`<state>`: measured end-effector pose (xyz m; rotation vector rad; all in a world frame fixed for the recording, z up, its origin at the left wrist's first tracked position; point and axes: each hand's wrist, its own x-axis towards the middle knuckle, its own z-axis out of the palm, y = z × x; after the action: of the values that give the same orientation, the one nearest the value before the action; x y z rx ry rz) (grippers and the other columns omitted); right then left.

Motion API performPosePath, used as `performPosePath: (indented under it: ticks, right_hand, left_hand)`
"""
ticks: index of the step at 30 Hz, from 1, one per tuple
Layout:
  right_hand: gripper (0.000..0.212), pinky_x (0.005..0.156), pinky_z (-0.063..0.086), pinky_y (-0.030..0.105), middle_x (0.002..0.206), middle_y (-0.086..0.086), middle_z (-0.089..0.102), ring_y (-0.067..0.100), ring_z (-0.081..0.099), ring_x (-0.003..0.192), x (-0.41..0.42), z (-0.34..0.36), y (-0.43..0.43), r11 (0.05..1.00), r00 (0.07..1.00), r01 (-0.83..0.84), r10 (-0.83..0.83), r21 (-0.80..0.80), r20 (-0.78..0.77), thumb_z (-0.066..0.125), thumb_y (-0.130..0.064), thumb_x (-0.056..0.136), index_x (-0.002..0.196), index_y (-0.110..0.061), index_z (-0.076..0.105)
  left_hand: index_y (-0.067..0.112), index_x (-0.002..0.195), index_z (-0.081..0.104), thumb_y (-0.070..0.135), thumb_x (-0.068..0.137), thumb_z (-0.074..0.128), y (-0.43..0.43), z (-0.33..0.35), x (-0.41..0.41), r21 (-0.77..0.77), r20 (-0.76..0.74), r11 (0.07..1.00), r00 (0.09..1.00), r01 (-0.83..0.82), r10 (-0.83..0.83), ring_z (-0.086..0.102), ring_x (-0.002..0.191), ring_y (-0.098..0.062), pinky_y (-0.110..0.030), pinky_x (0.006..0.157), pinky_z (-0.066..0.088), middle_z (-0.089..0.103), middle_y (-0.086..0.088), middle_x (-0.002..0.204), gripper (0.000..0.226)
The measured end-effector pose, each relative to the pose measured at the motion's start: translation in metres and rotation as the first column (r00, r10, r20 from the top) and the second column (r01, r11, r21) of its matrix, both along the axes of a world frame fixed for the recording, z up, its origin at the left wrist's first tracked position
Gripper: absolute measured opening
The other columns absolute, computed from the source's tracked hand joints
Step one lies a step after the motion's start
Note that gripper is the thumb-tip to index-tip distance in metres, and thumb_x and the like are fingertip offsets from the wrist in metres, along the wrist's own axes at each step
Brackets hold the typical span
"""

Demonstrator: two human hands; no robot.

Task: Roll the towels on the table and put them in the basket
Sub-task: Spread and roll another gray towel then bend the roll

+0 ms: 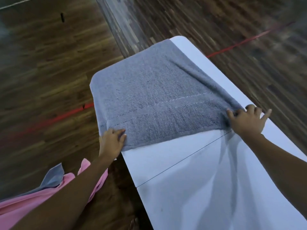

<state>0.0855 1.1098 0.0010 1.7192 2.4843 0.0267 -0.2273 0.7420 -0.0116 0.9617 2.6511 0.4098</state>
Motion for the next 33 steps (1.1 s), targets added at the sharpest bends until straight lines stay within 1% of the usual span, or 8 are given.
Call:
performPosePath:
  ticks: [3, 8, 10, 12, 15, 18, 25, 33]
  right_hand:
    - [0.064, 0.116, 0.001, 0.061, 0.134, 0.020, 0.044, 0.038, 0.030, 0.133, -0.031, 0.006, 0.005, 0.999, 0.997, -0.001, -0.003, 0.048, 0.072, 0.041, -0.054, 0.092, 0.121, 0.000, 0.060]
    - [0.067, 0.111, 0.026, 0.057, 0.135, 0.020, 0.045, 0.037, 0.039, 0.127, -0.086, -0.012, 0.008, 0.940, 0.930, -0.340, 0.333, -0.018, -0.153, 0.033, -0.060, 0.084, 0.127, -0.010, 0.047]
    - [0.069, 0.116, 0.015, 0.057, 0.150, 0.014, 0.034, 0.033, 0.025, 0.141, -0.106, -0.025, 0.001, 0.920, 0.911, -0.379, 0.351, -0.103, -0.218, 0.030, -0.069, 0.090, 0.137, -0.020, 0.042]
    - [0.075, 0.116, 0.003, 0.058, 0.160, 0.005, 0.016, 0.031, 0.007, 0.148, -0.117, -0.040, -0.008, 0.922, 0.924, -0.338, 0.286, -0.191, -0.255, 0.025, -0.076, 0.088, 0.147, -0.030, 0.028]
    - [0.082, 0.117, -0.005, 0.058, 0.163, 0.000, -0.004, 0.029, -0.008, 0.149, -0.114, -0.057, -0.012, 0.928, 0.930, -0.338, 0.303, -0.159, -0.209, 0.008, -0.082, 0.084, 0.153, -0.038, 0.007]
    - [0.083, 0.117, -0.005, 0.058, 0.163, 0.000, -0.008, 0.028, -0.010, 0.149, -0.109, -0.064, -0.010, 0.926, 0.922, -0.358, 0.330, -0.122, -0.202, 0.002, -0.083, 0.083, 0.153, -0.038, 0.001]
    - [0.082, 0.118, -0.006, 0.054, 0.163, -0.003, -0.005, 0.026, -0.008, 0.149, -0.060, -0.066, -0.013, 0.901, 0.892, -0.426, 0.401, -0.086, -0.208, 0.004, -0.084, 0.083, 0.153, -0.040, 0.002]
    - [0.077, 0.120, -0.005, 0.048, 0.163, -0.008, -0.005, 0.019, -0.008, 0.150, 0.141, -0.064, -0.067, 0.898, 0.888, -0.433, 0.410, -0.081, -0.206, 0.008, -0.082, 0.085, 0.151, -0.044, 0.002]
  left_hand:
    - [0.019, 0.097, 0.073, 0.036, 0.092, 0.060, 0.009, -0.005, 0.004, -0.031, -0.285, 0.998, 0.957, 0.050, -0.056, 0.048, 0.112, -0.030, -0.045, 0.094, 0.027, 0.057, -0.007, 0.115, 0.022]
    - [0.006, 0.082, 0.062, 0.031, 0.095, 0.058, 0.030, -0.021, -0.006, 0.042, -0.295, 0.992, 0.950, 0.123, -0.105, 0.054, 0.113, -0.033, -0.045, 0.097, 0.039, 0.062, -0.014, 0.118, 0.029]
    - [0.006, 0.082, 0.054, 0.034, 0.095, 0.057, 0.040, -0.026, -0.008, 0.108, -0.248, 0.991, 0.968, 0.077, -0.049, 0.054, 0.097, -0.034, -0.043, 0.084, 0.043, 0.058, -0.015, 0.101, 0.030]
    - [0.007, 0.089, 0.053, 0.042, 0.094, 0.054, 0.049, -0.032, -0.007, 0.085, -0.278, 0.996, 0.960, -0.003, 0.027, 0.050, 0.092, -0.033, -0.043, 0.079, 0.042, 0.051, -0.015, 0.097, 0.035]
    - [0.009, 0.127, 0.048, 0.056, 0.092, 0.046, 0.060, -0.043, 0.000, 0.023, -0.267, 0.996, 0.960, -0.082, 0.085, 0.043, 0.118, -0.035, -0.047, 0.100, 0.036, 0.046, -0.018, 0.127, 0.059]
    - [0.016, 0.153, 0.016, 0.068, 0.092, 0.027, 0.062, -0.053, 0.002, -0.069, -0.229, 0.995, 0.972, -0.076, 0.058, 0.009, 0.148, -0.030, -0.044, 0.120, 0.005, 0.013, -0.014, 0.160, 0.081]
    - [0.029, 0.155, -0.001, 0.082, 0.083, 0.009, 0.045, -0.057, 0.063, -0.103, -0.212, 0.988, 0.973, -0.118, 0.094, -0.011, 0.149, -0.025, -0.044, 0.120, -0.006, -0.008, -0.010, 0.162, 0.089]
    - [0.029, 0.154, -0.003, 0.084, 0.082, 0.006, -0.016, -0.060, 0.268, -0.081, -0.175, 0.990, 0.979, -0.119, 0.103, -0.015, 0.148, -0.024, -0.045, 0.119, -0.008, -0.011, -0.010, 0.161, 0.092]
